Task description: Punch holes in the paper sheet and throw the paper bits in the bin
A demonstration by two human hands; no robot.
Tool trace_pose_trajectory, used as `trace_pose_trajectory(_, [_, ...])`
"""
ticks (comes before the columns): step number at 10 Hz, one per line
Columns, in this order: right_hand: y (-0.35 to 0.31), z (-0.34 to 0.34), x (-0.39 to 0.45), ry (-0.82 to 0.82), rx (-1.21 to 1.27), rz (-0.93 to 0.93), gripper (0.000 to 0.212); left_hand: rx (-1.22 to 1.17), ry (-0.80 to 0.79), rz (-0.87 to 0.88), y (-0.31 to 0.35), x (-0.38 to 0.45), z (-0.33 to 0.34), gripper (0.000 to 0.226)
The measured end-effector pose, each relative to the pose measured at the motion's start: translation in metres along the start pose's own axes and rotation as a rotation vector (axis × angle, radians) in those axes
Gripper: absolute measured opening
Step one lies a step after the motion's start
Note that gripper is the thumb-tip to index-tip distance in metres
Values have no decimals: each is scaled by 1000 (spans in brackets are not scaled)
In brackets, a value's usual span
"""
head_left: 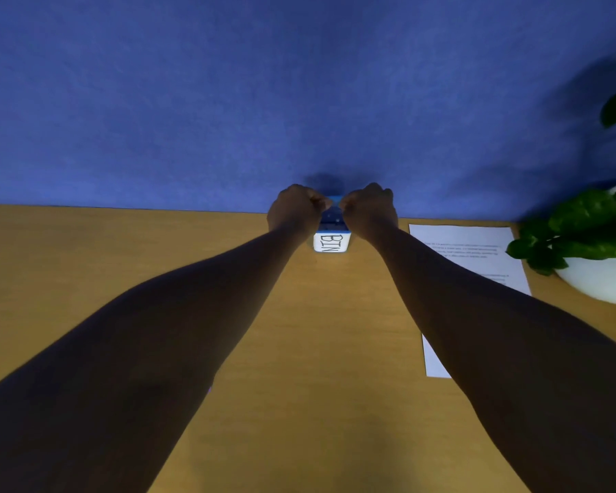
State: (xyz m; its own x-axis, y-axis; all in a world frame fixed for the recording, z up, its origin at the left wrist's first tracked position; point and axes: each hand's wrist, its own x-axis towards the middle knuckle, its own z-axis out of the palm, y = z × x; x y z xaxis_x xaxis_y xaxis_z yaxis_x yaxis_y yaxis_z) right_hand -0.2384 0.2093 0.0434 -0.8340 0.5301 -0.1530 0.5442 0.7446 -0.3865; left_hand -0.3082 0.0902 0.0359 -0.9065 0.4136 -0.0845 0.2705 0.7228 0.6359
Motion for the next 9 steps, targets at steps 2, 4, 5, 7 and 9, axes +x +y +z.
trace_pose_trajectory(2, [-2, 3, 6, 56, 114, 74, 27, 54, -42, -13, 3, 0, 2, 18])
trace_pose_trajectory(4, [-1, 8, 1, 59, 61, 15, 28, 43, -22, -41, 2, -6, 2, 14])
trace_pose_trajectory(5, [0, 10, -8, 99, 58, -3, 26, 24, 0, -29, 4, -13, -1, 21])
trace_pose_trajectory(7, [2, 9, -34, 177, 186, -77, 41, -8, 101, 70, 10, -34, -6, 27])
trace_pose_trajectory(9, [10, 6, -72, 279, 32, -239, 53, 140, 152, 206, 9, -69, -10, 51])
